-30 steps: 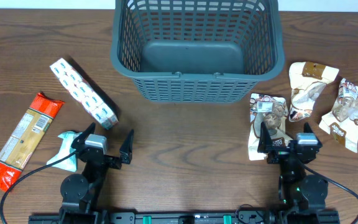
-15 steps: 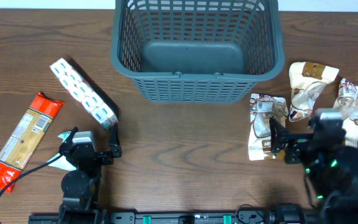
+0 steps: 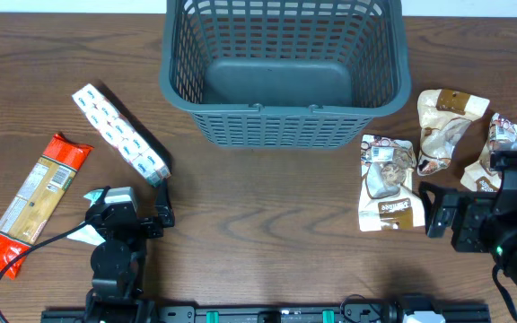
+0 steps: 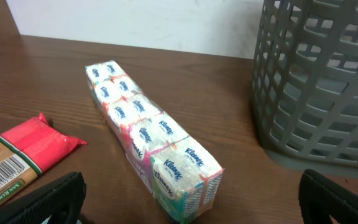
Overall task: Pack container
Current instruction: 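Reach the right gripper to the front beige pouch and grasp it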
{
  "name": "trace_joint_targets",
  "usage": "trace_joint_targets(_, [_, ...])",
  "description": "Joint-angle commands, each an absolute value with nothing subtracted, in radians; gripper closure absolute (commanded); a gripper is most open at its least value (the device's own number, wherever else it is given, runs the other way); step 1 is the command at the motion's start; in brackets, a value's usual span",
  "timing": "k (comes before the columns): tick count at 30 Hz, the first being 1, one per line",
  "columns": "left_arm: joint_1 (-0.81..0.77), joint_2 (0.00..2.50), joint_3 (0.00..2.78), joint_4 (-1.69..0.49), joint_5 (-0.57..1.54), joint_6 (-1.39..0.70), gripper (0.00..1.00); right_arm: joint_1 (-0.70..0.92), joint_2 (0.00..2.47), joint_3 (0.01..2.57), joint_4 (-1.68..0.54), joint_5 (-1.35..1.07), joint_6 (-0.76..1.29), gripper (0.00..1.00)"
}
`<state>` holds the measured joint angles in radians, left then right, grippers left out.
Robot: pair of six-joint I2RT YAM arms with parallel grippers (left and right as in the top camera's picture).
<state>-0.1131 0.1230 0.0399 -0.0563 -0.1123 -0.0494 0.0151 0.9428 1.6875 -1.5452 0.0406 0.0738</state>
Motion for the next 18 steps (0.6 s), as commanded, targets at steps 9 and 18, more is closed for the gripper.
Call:
trace_joint_targets(9, [-0.110,0.126,0.033,-0.082,-0.136,-0.054,0.02,-0.077,1.229,1.506,-1.449,0.192,0.021,0.01])
trace_joint_targets(18, [-0.110,0.126,0.033,-0.082,-0.136,-0.054,0.01,-0.101,1.256,1.182,-1.117,0.066,-0.062,0.01])
